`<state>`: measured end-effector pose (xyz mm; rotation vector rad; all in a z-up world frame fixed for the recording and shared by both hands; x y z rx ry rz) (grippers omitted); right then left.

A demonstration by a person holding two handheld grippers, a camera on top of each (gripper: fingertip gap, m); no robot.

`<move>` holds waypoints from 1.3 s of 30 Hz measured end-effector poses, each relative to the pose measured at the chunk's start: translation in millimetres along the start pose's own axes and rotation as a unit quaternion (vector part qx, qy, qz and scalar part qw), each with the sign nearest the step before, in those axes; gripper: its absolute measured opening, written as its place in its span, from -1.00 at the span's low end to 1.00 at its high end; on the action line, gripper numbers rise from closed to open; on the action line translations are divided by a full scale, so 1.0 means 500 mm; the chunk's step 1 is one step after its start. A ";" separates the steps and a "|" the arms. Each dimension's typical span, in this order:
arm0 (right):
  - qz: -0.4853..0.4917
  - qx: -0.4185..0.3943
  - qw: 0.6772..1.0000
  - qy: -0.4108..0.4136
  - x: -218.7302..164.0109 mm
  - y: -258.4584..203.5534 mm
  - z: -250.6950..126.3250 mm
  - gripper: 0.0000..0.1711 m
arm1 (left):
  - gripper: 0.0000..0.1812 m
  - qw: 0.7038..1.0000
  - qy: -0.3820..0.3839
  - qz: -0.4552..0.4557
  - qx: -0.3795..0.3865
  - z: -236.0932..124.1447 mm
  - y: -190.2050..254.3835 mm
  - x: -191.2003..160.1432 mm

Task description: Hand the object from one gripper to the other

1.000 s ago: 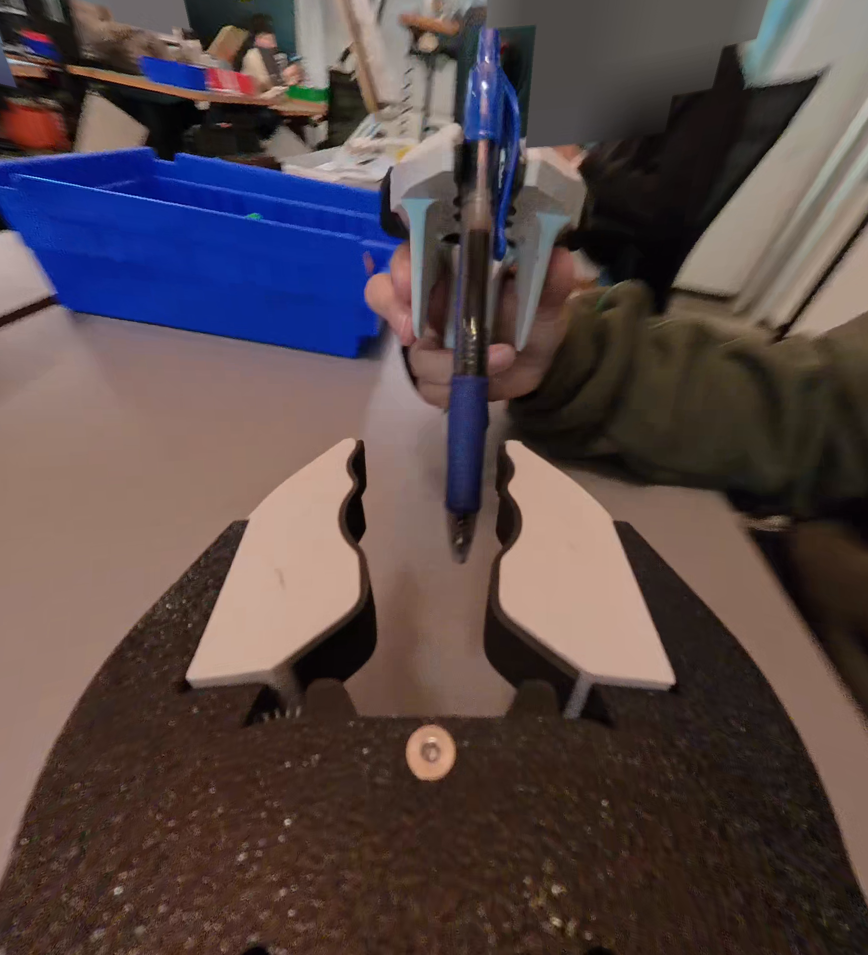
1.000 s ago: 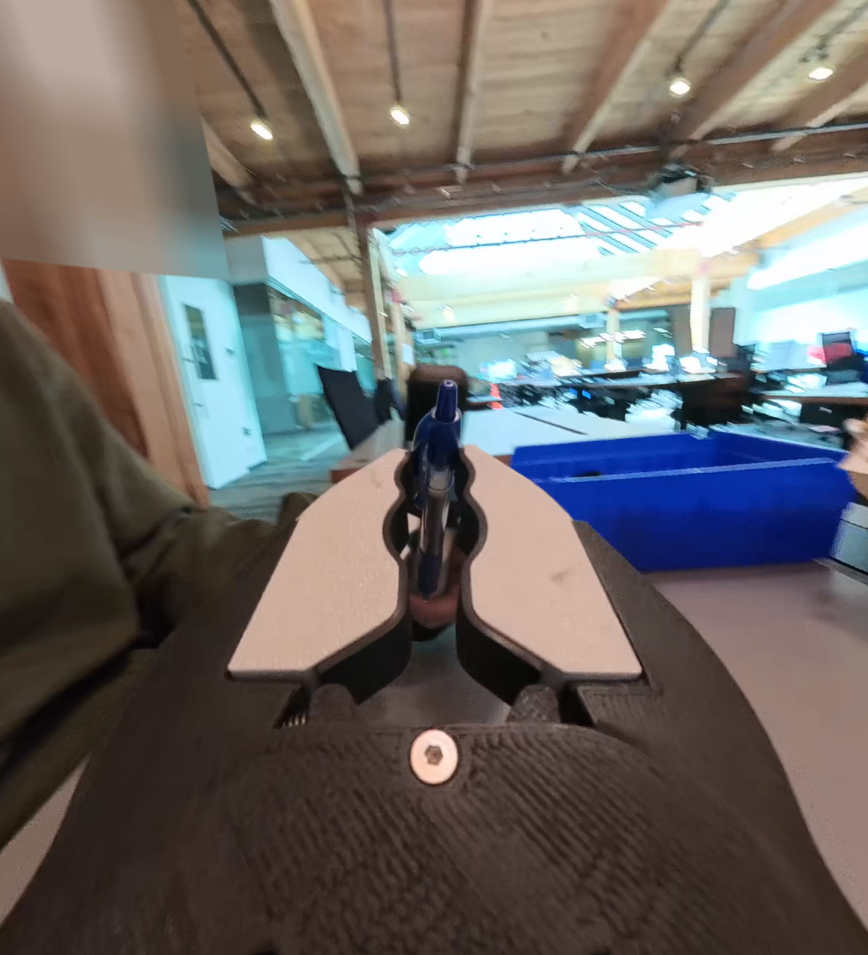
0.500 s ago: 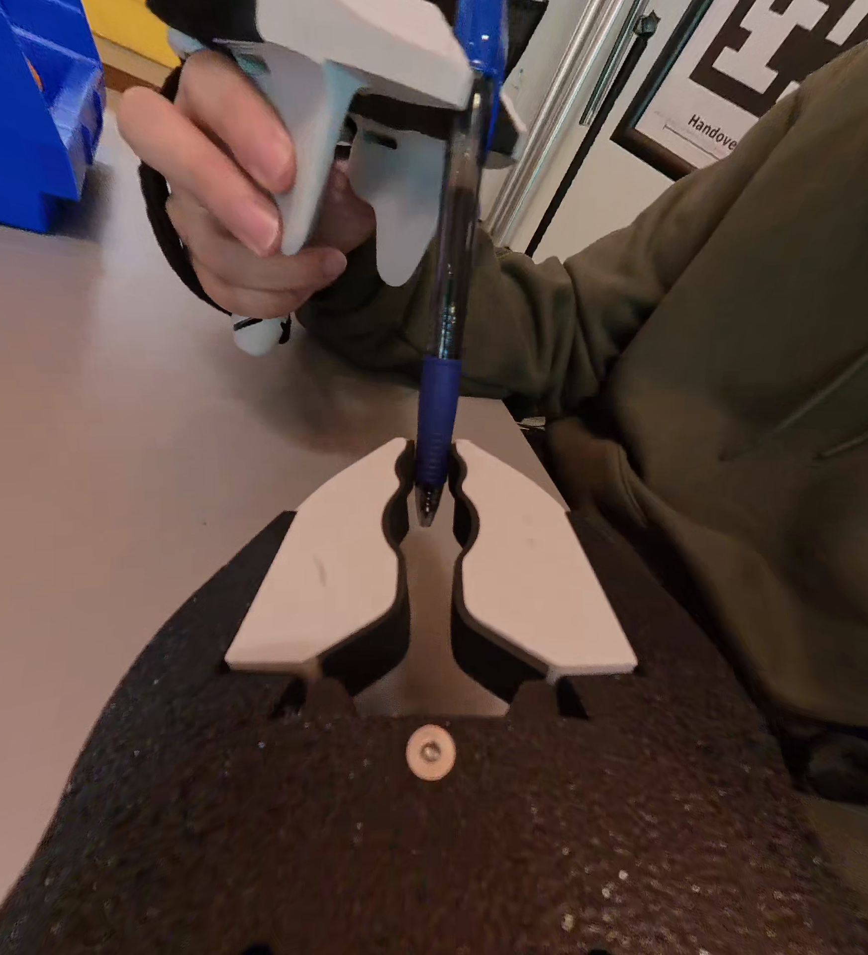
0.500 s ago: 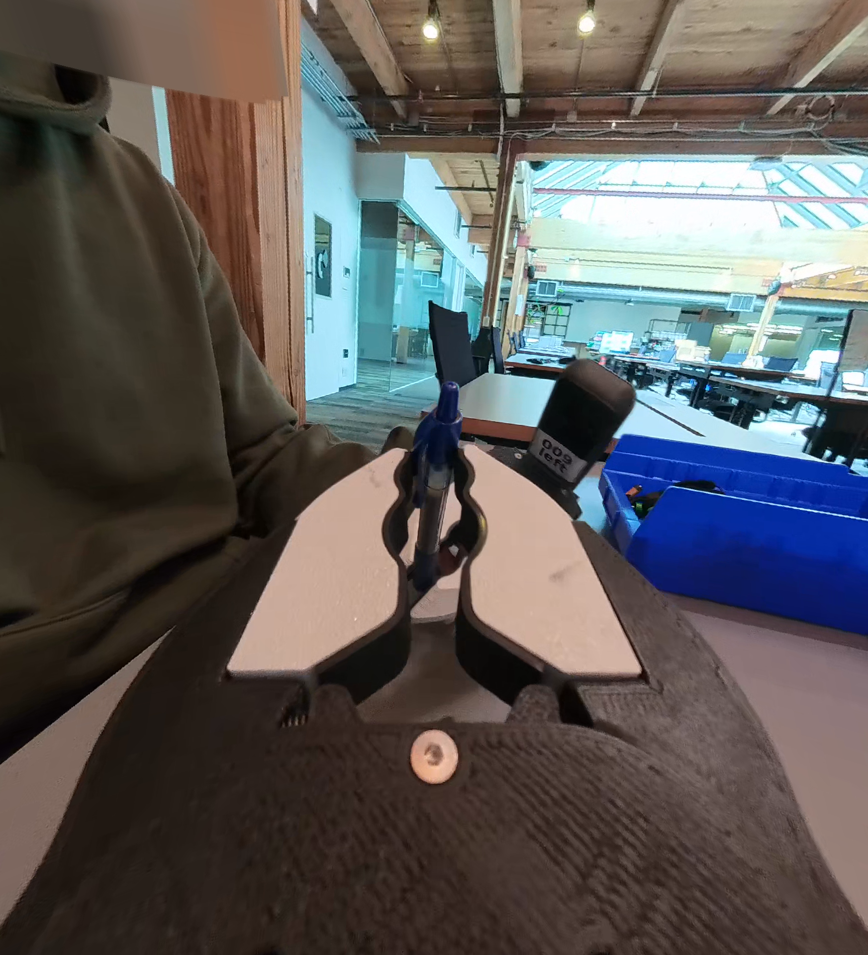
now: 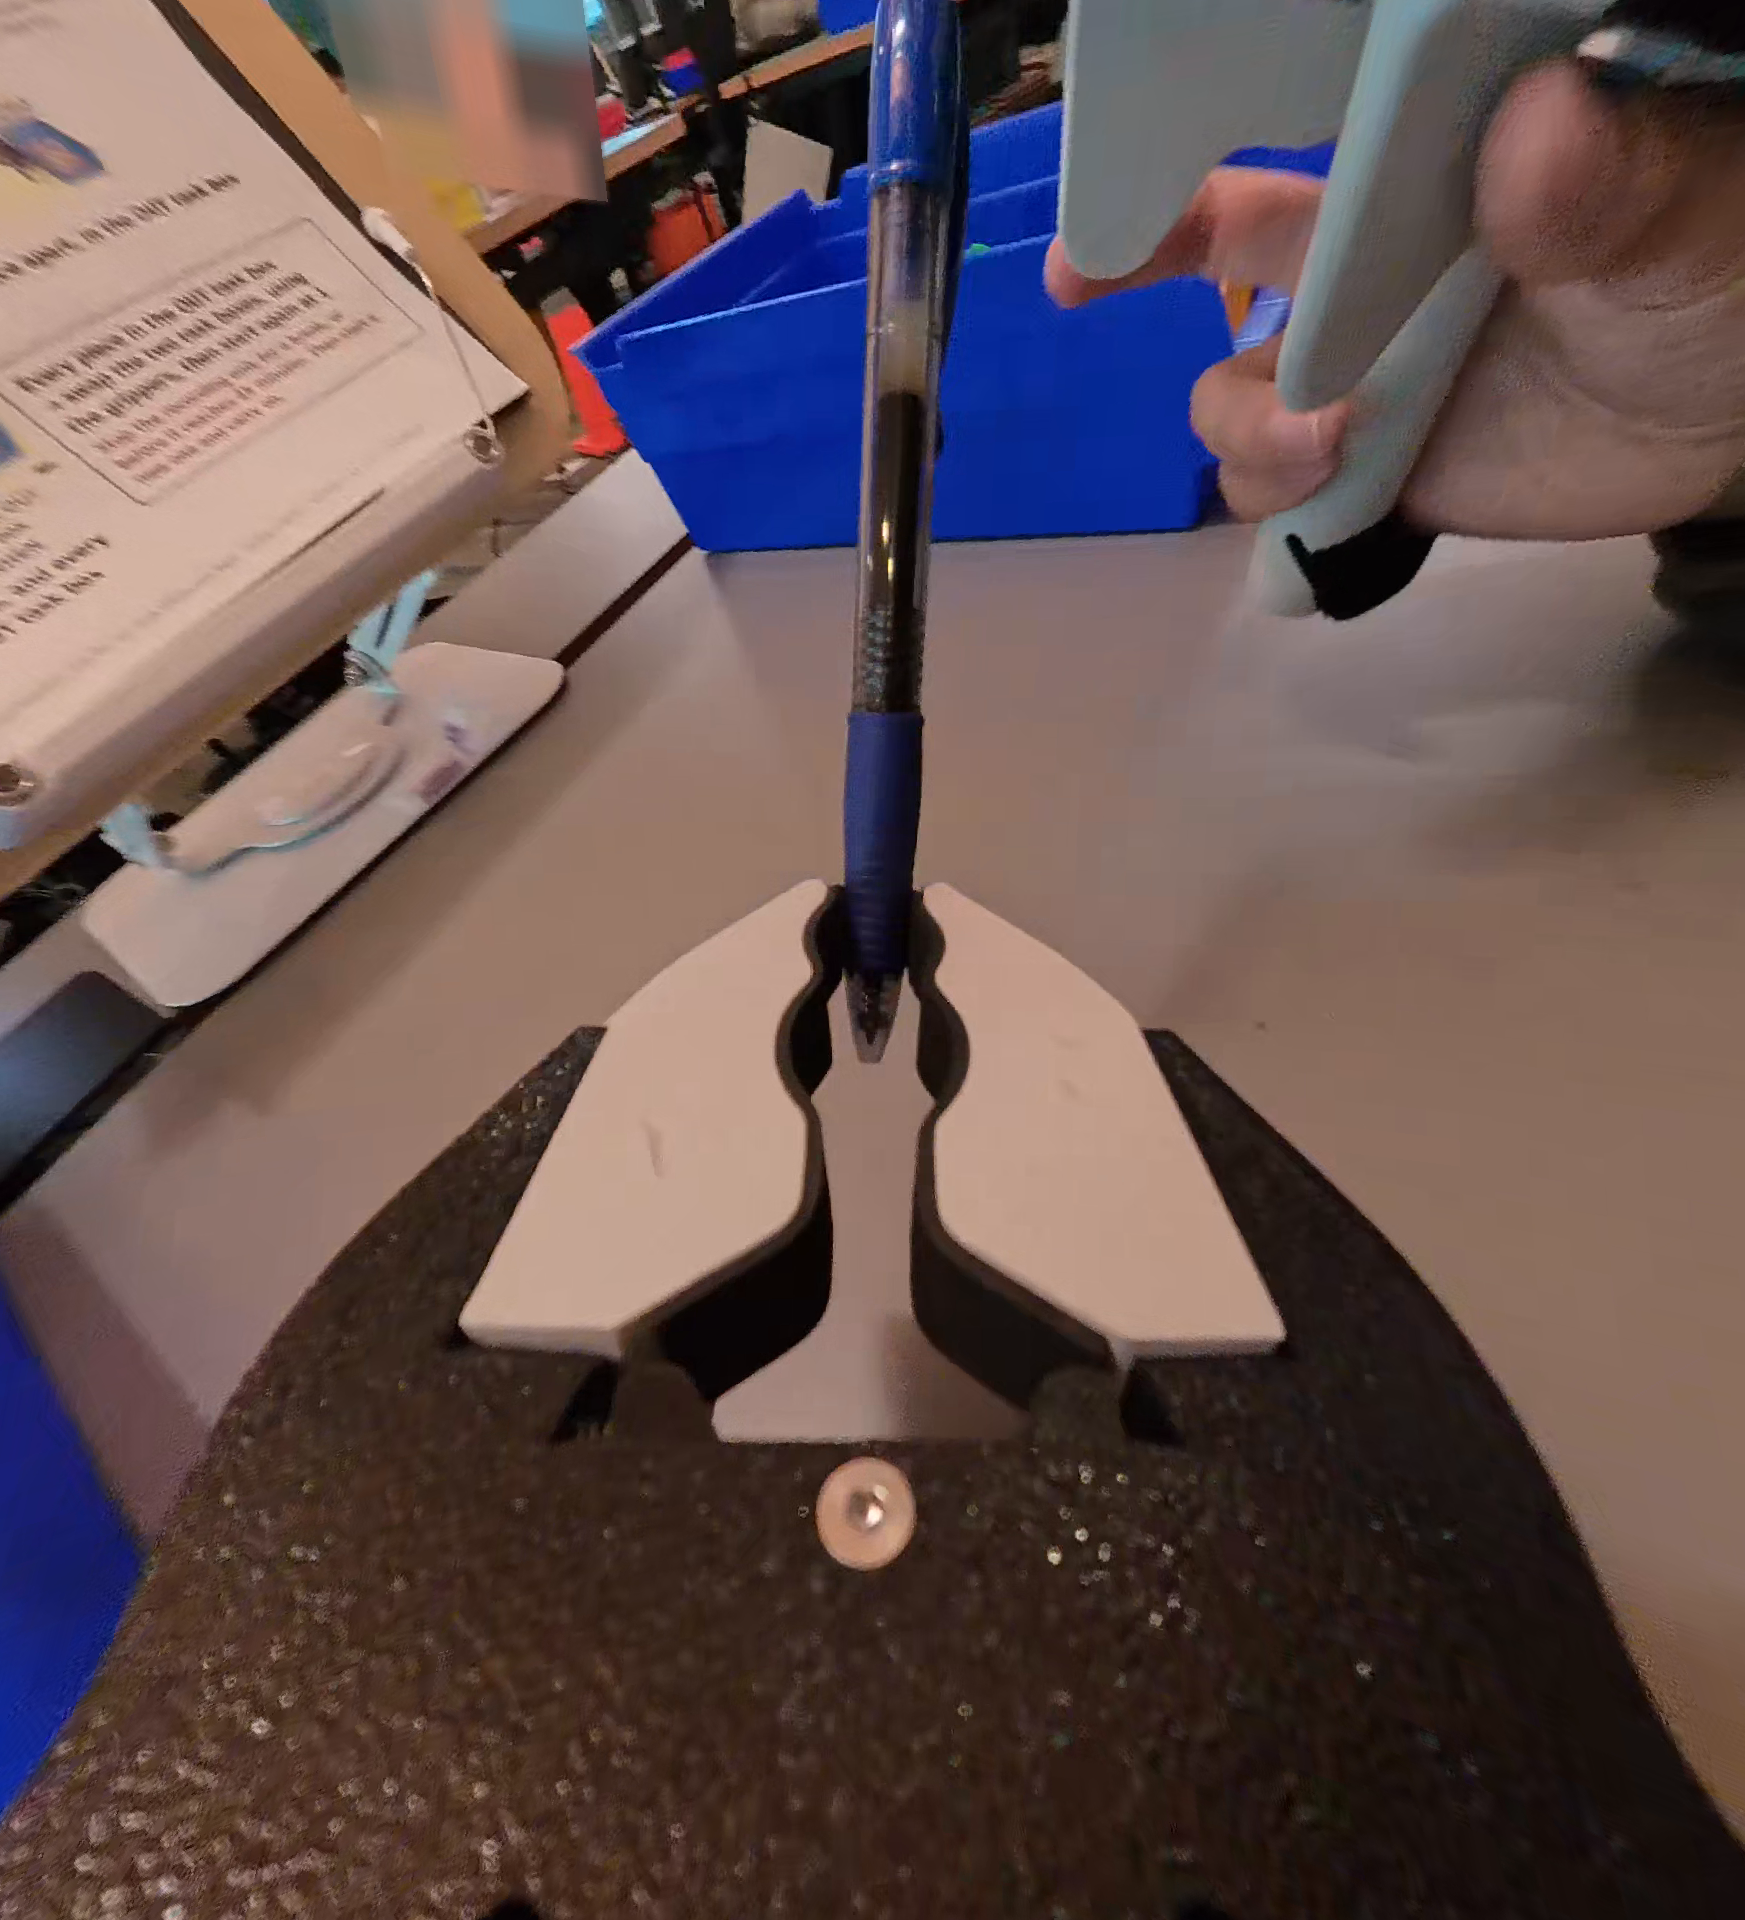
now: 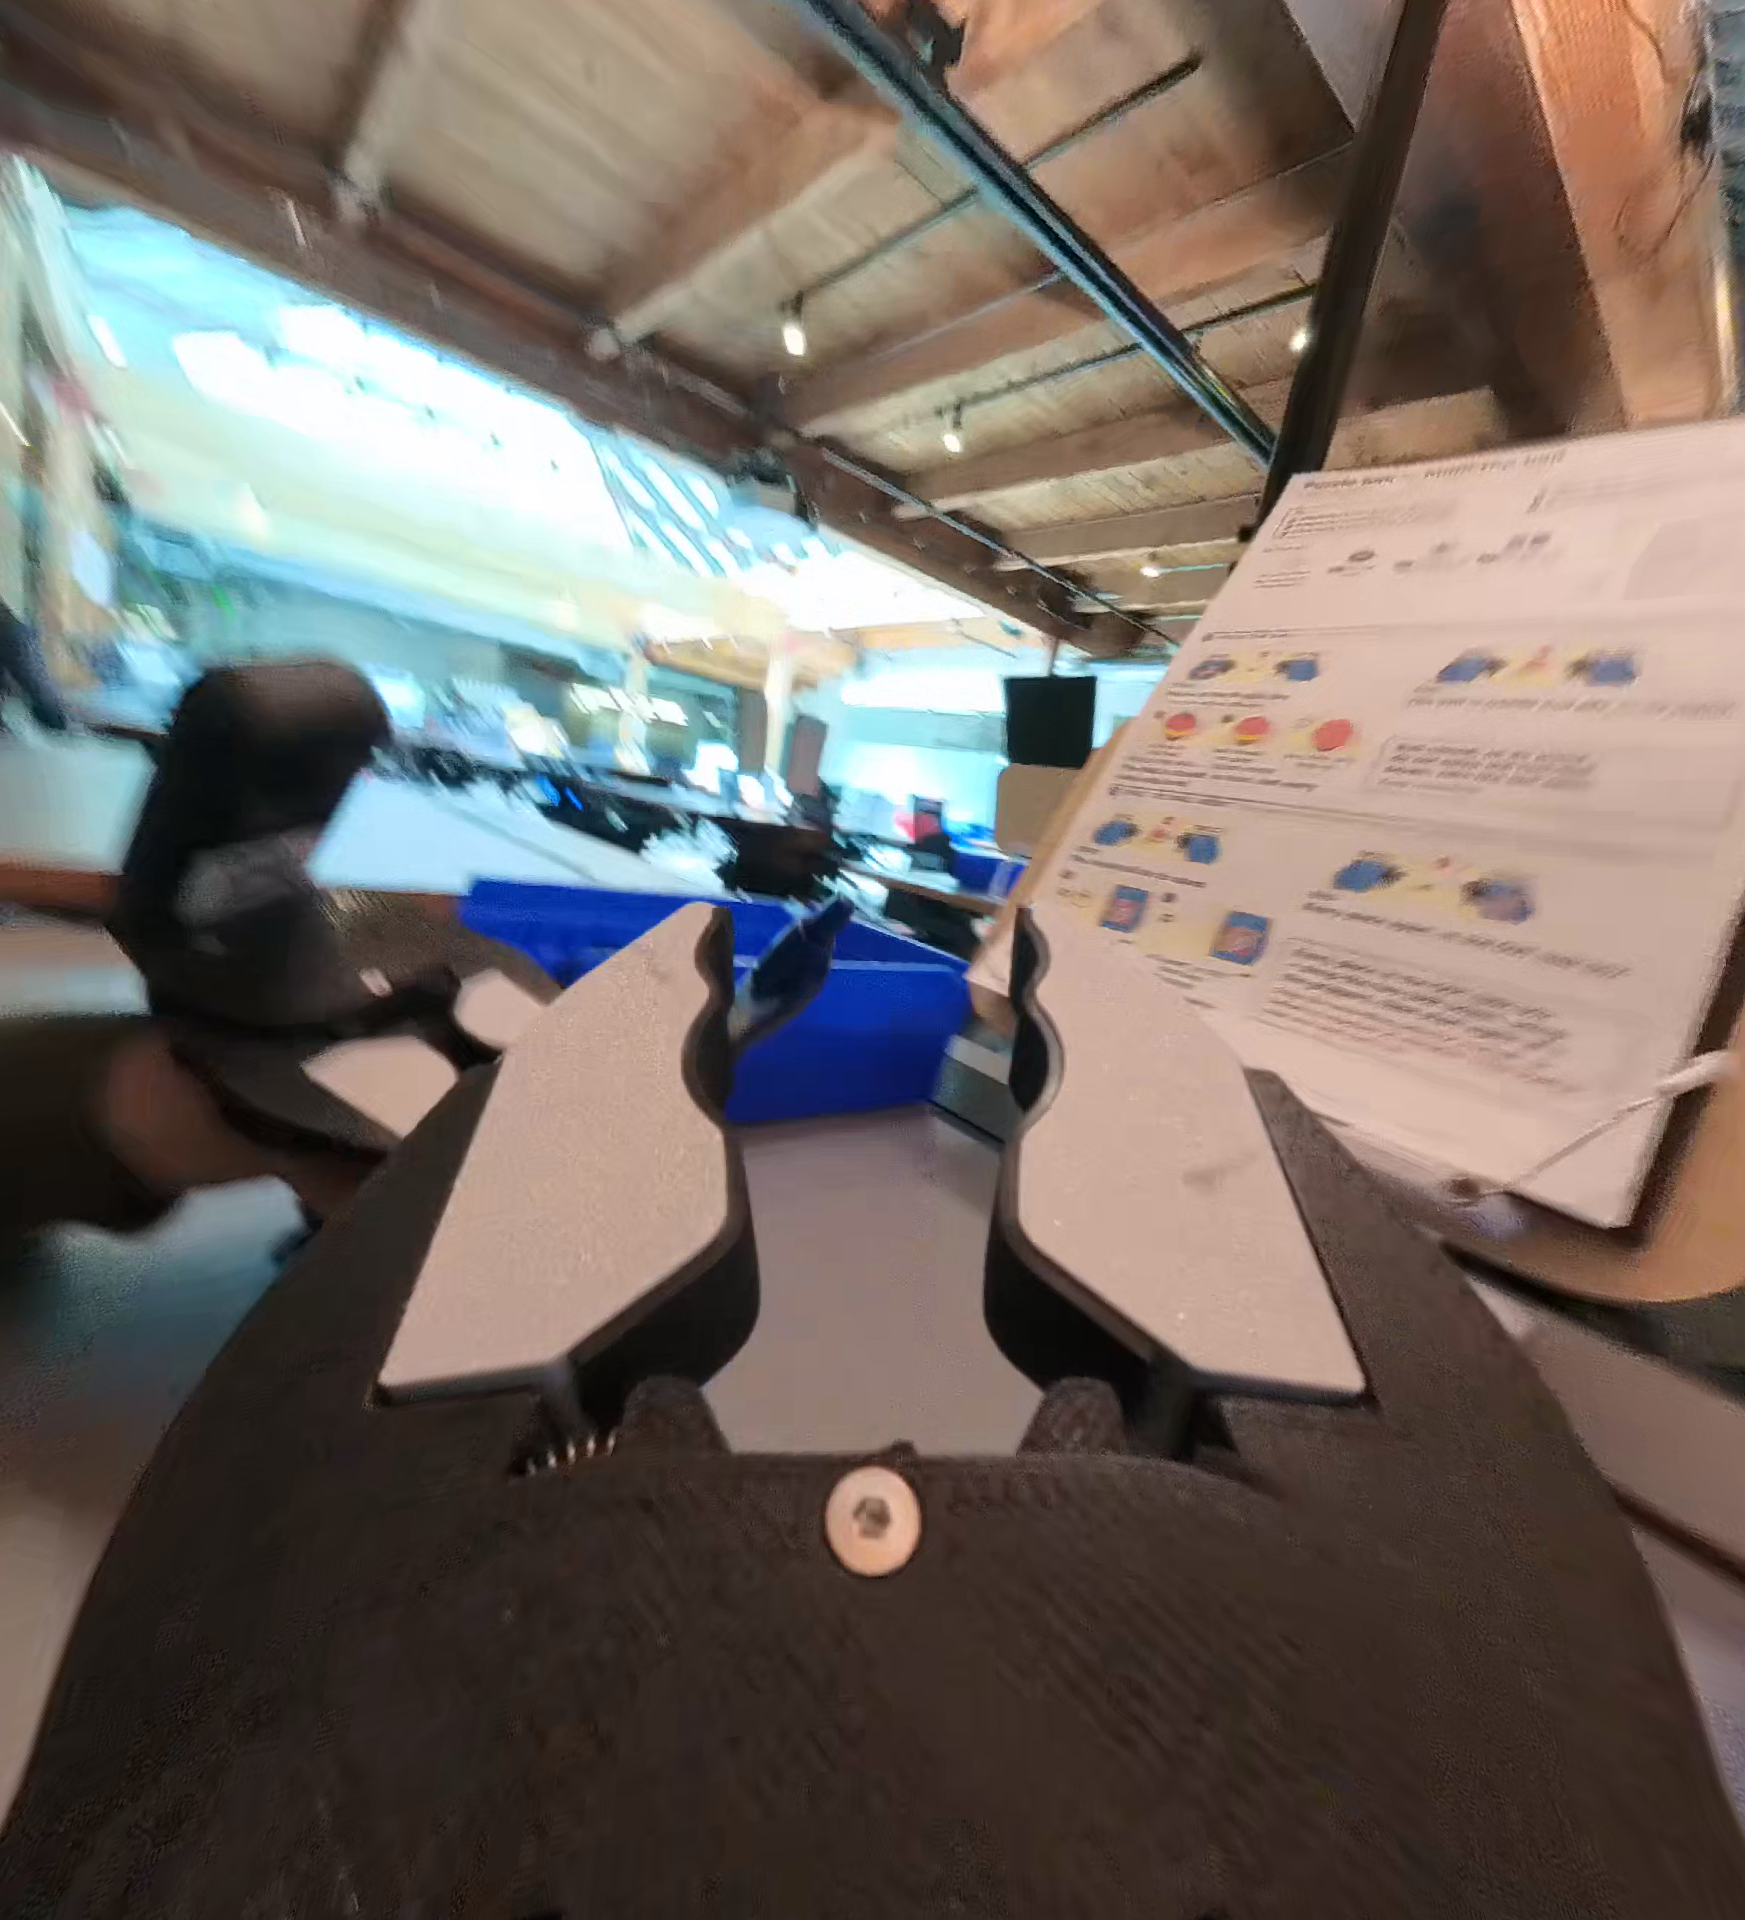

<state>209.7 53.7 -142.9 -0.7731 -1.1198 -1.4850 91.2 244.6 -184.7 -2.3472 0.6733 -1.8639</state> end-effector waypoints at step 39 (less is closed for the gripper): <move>0.406 0.103 0.895 0.152 -0.044 0.022 0.021 -0.84 | -0.72 0.899 0.278 -0.317 -0.116 -0.022 -0.010 0.024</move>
Point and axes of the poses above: each gripper's, where its closed fingertips meet, z out along the fingers, x out of its top, y = z × x across the jaws, the point moved 10 cm from there along -z, back along the fingers, and after that the axes turned 7 degrees about x, right-handed, at the moved point
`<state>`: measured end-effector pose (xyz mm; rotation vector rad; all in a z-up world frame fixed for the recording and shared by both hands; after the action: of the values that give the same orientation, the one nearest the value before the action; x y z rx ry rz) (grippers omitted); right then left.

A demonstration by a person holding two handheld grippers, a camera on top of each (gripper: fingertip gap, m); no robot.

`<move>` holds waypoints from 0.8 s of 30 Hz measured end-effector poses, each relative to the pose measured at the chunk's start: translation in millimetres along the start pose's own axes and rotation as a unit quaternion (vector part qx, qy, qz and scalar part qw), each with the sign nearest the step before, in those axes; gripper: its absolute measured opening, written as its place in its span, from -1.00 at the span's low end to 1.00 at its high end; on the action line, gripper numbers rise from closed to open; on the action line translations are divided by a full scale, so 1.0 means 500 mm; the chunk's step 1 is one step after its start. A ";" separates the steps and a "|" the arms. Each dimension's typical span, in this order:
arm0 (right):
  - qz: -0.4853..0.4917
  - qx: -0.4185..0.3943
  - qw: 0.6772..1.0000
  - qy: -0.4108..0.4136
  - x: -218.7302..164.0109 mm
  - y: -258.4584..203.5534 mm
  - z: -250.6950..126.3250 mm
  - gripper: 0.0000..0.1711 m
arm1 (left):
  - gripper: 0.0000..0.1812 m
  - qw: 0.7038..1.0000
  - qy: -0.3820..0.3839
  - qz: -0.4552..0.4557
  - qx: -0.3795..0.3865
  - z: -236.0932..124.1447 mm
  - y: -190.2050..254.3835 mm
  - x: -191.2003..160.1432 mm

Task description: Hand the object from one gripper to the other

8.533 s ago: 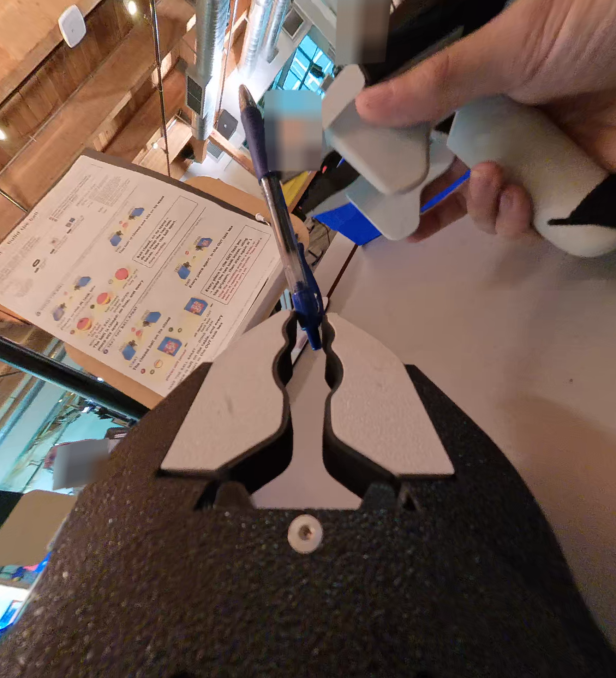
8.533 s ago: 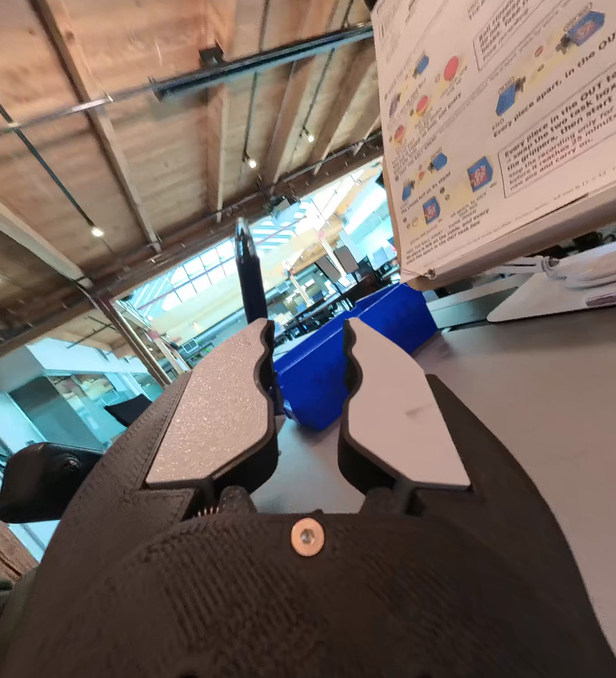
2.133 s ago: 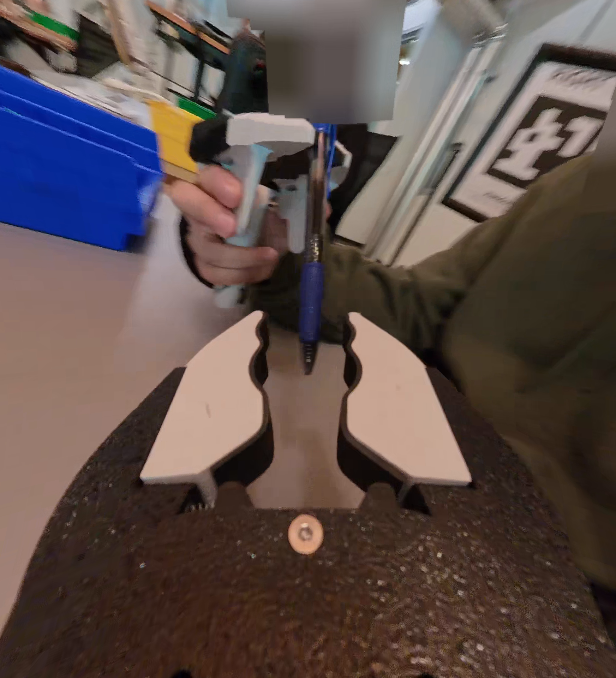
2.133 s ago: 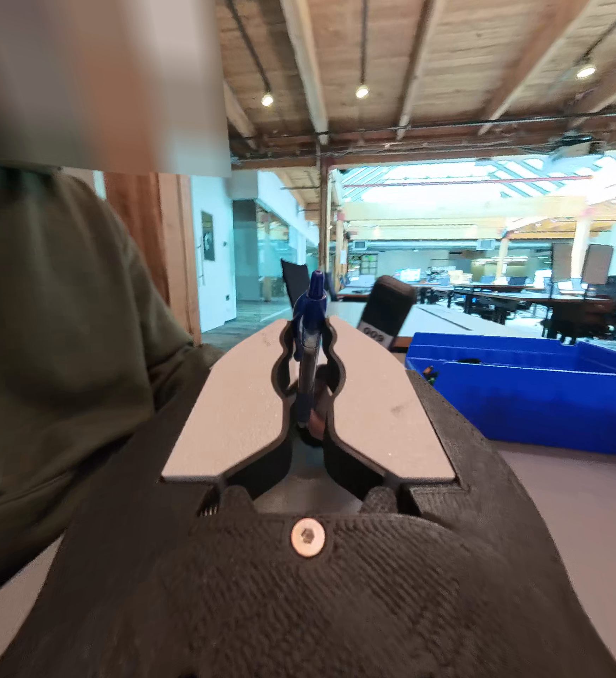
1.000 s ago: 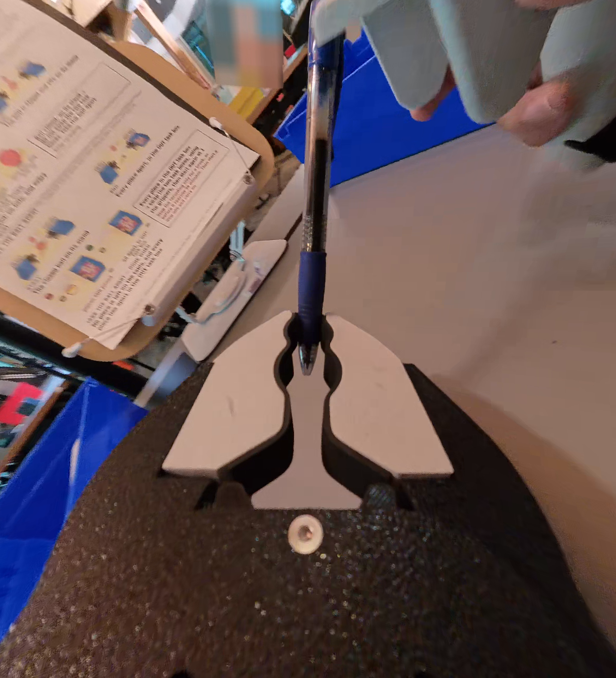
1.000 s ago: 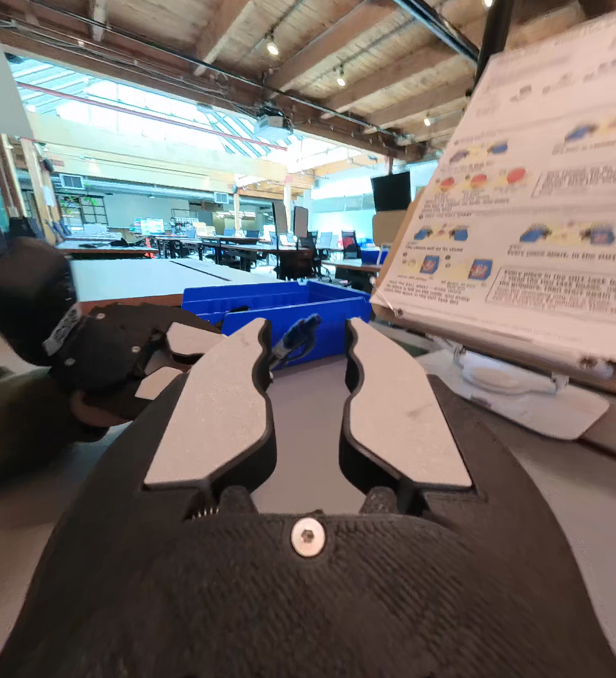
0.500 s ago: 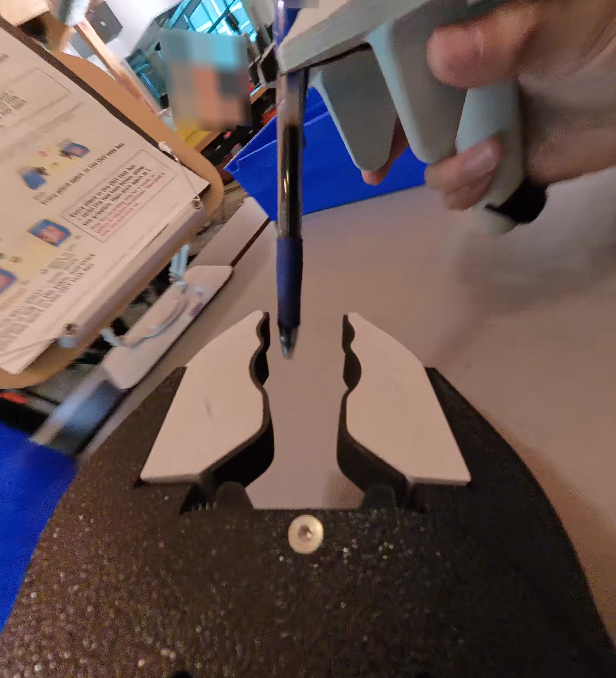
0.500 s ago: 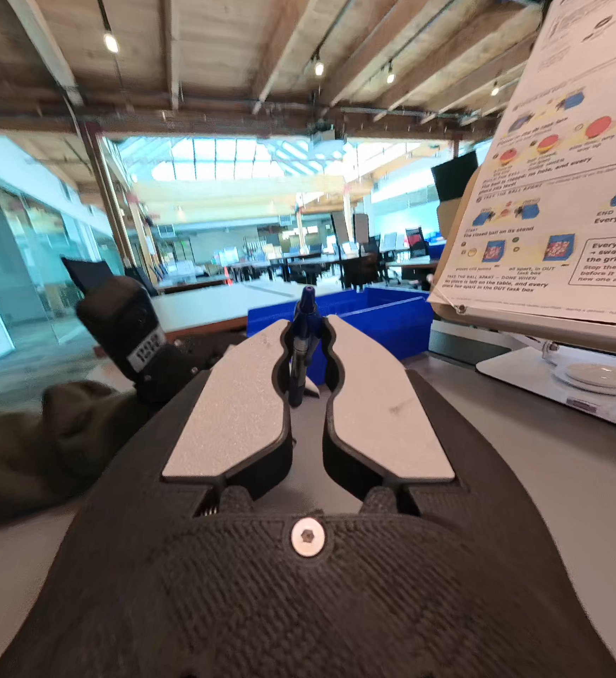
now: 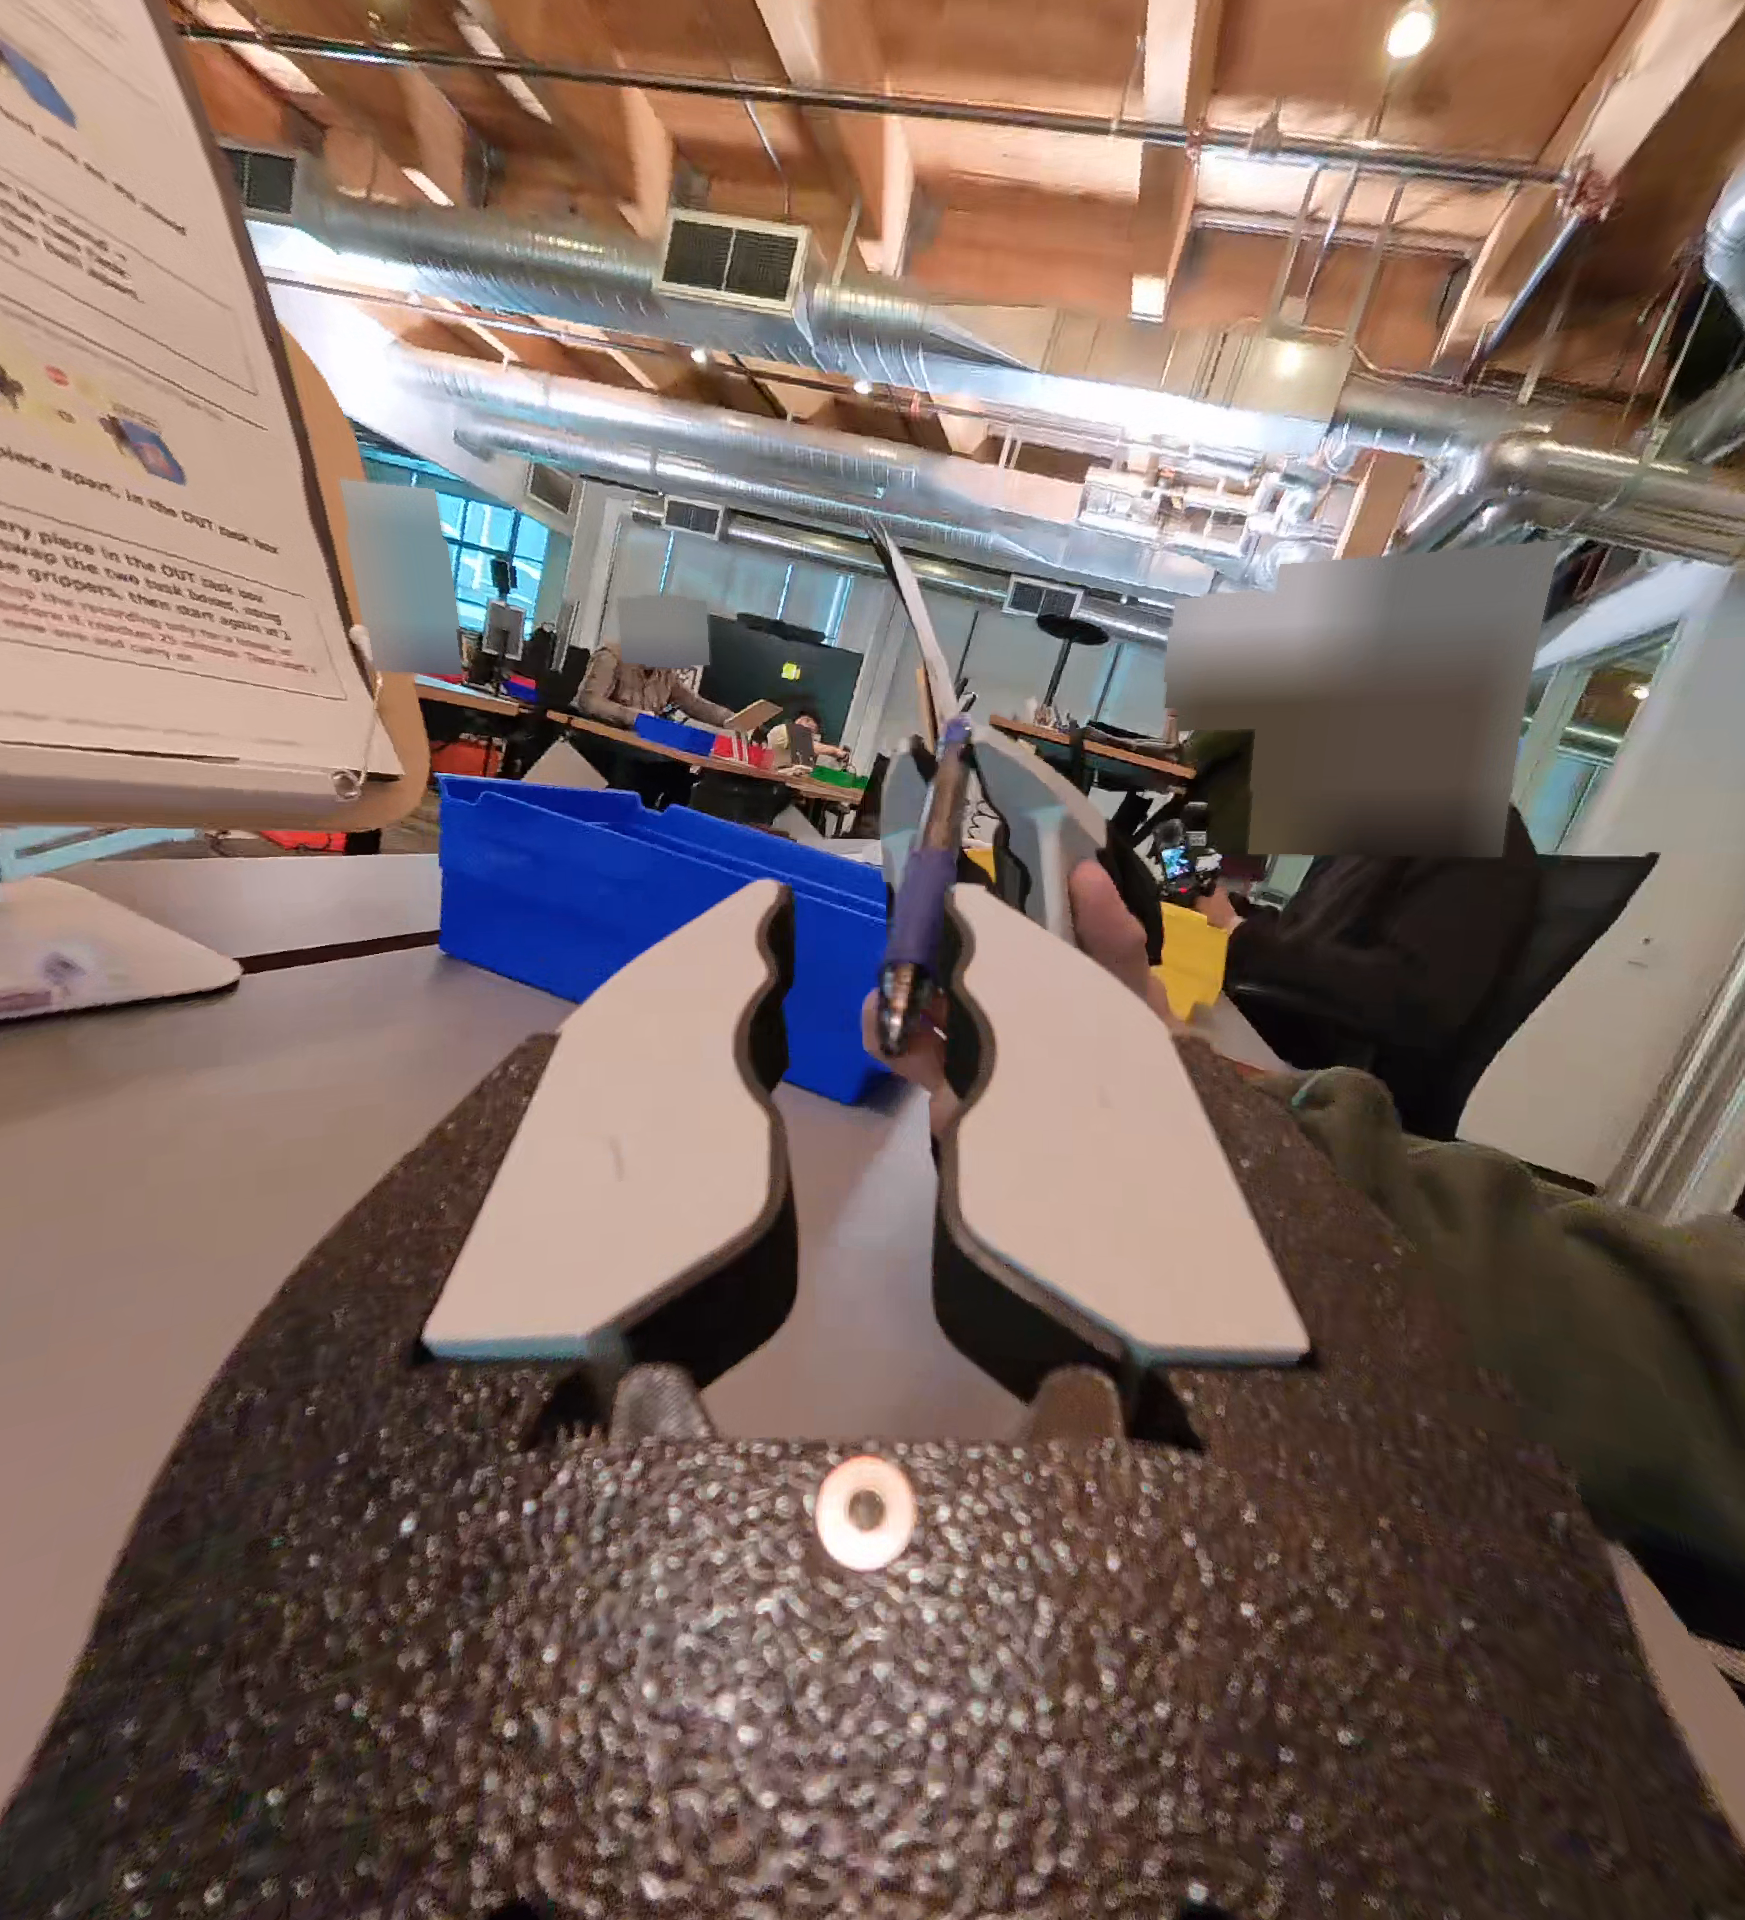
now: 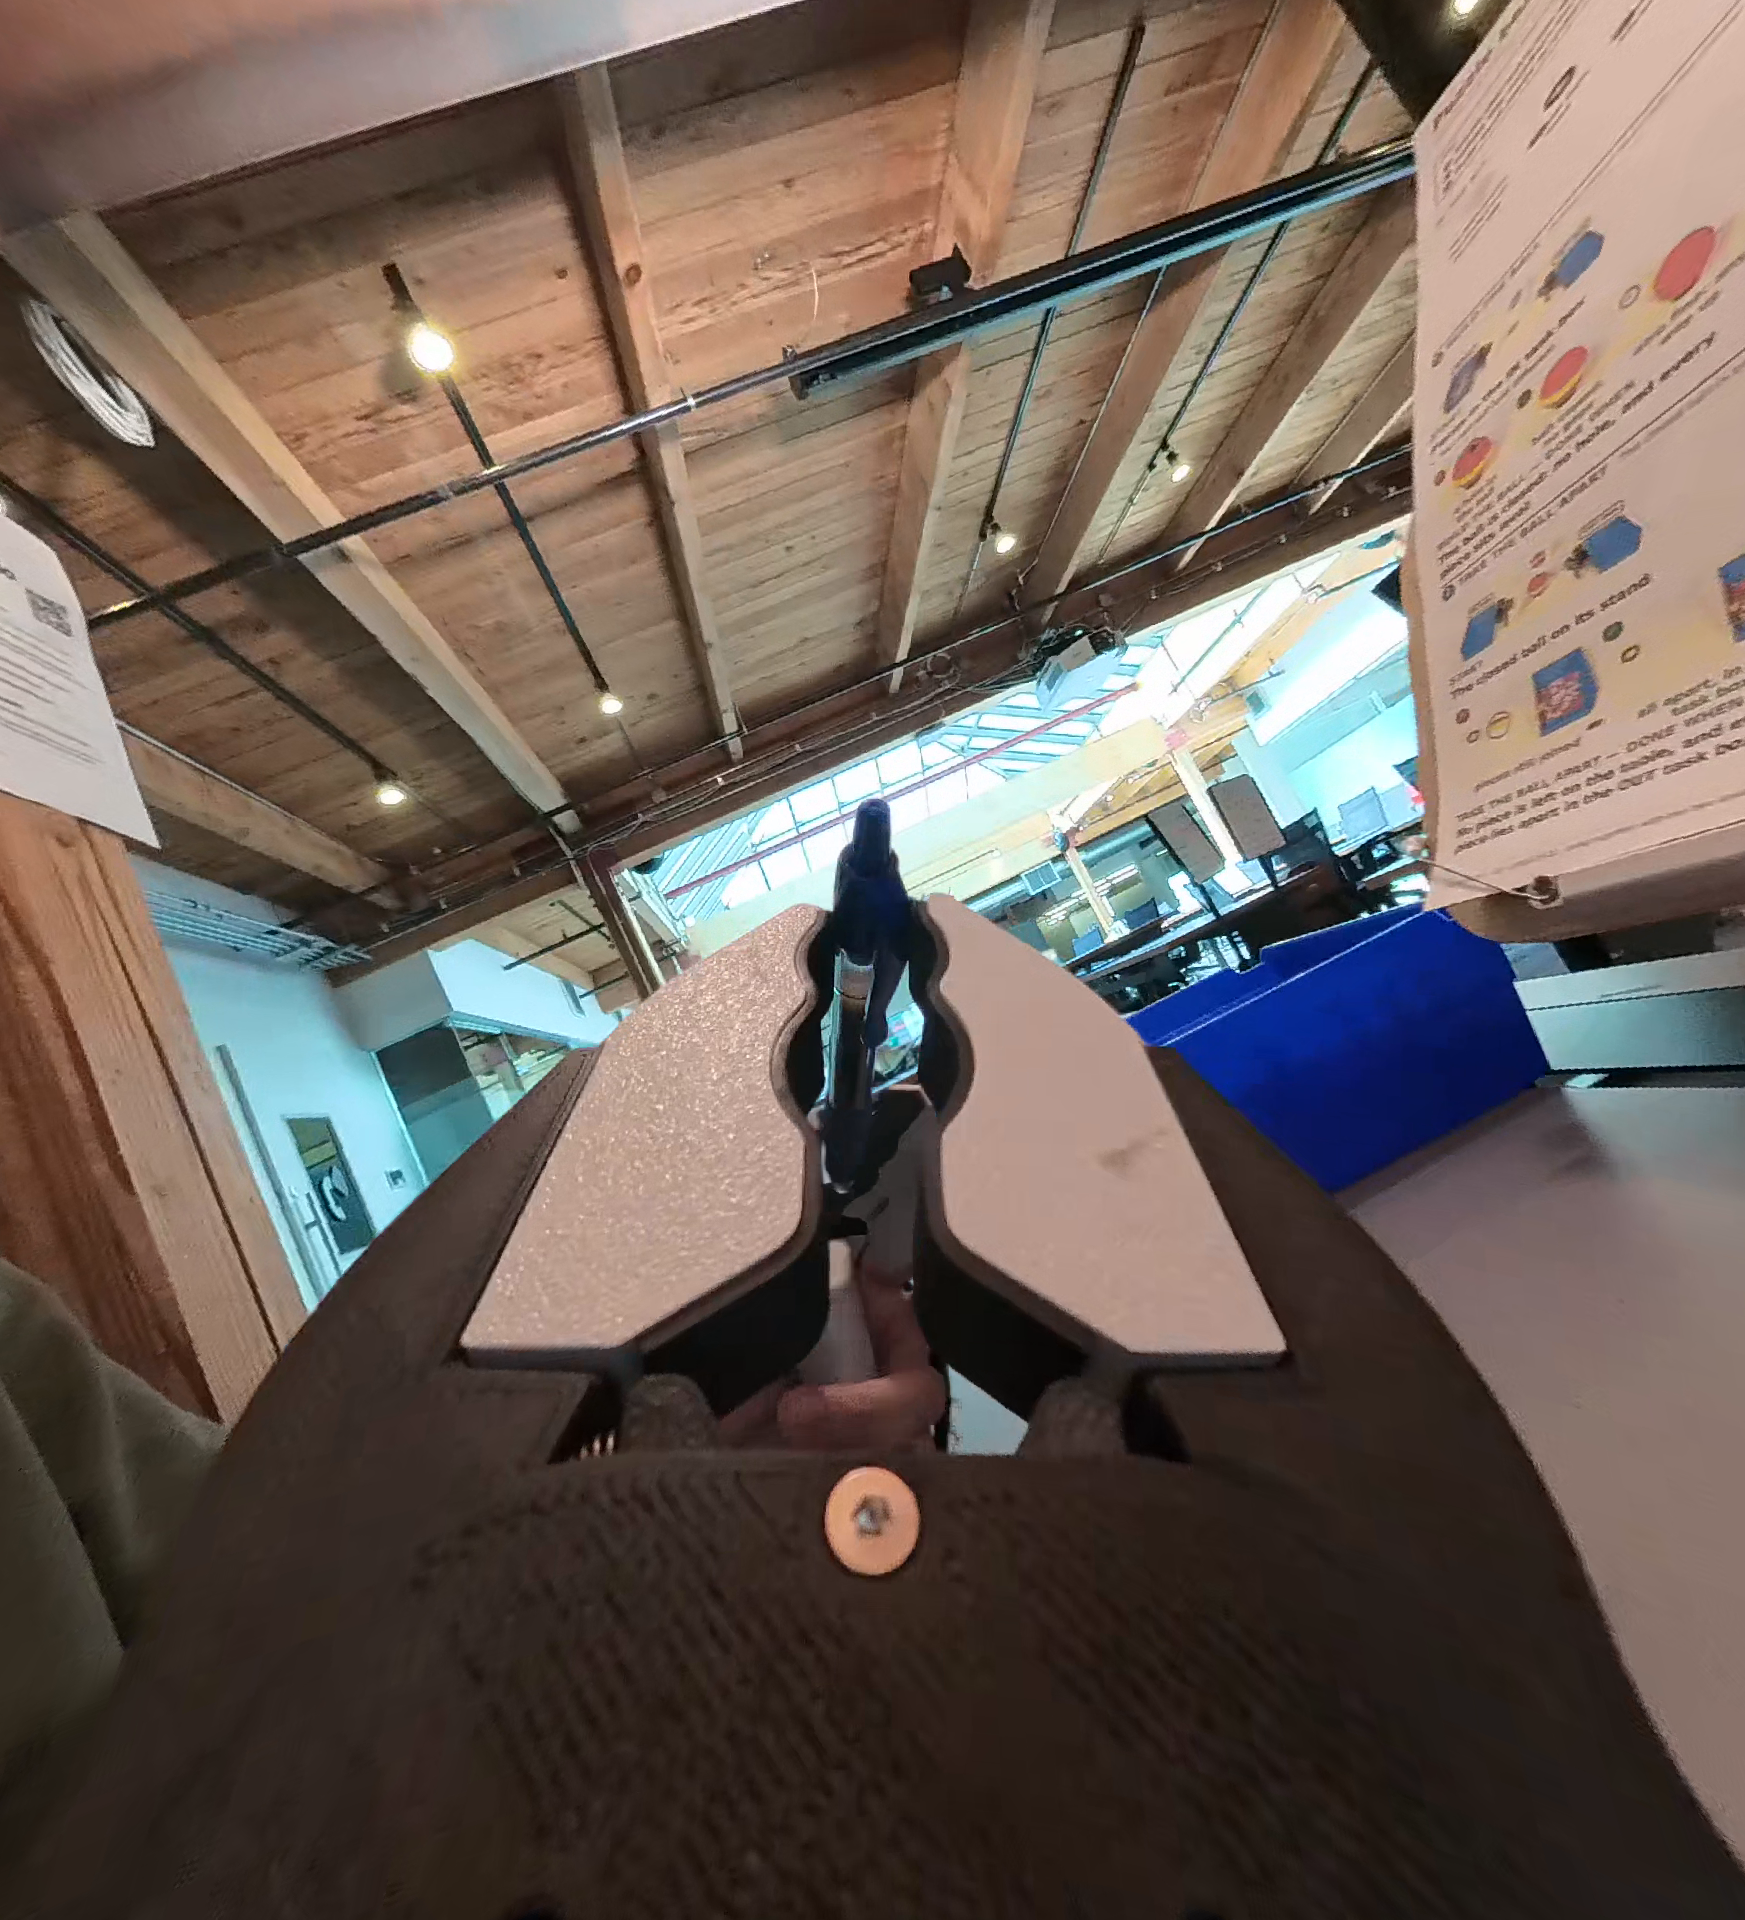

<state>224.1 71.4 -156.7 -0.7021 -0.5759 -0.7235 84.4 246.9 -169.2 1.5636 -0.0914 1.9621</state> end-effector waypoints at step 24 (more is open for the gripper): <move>-0.554 -0.200 0.731 -0.345 -0.012 -0.025 -0.001 0.03 | -0.89 0.983 -0.146 0.042 0.101 -0.012 -0.036 0.003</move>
<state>211.2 66.6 -156.2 -1.0207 -1.6311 -1.7681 88.2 264.3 -175.0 2.0042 -0.0814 1.8385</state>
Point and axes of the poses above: each gripper's, where its closed fingertips meet, z out along the fingers, x out of its top, y = z × x across the jaws, the point moved 10 cm from there along -z, back along the fingers, and after that the axes turned 7 degrees about x, right-handed, at the moved point
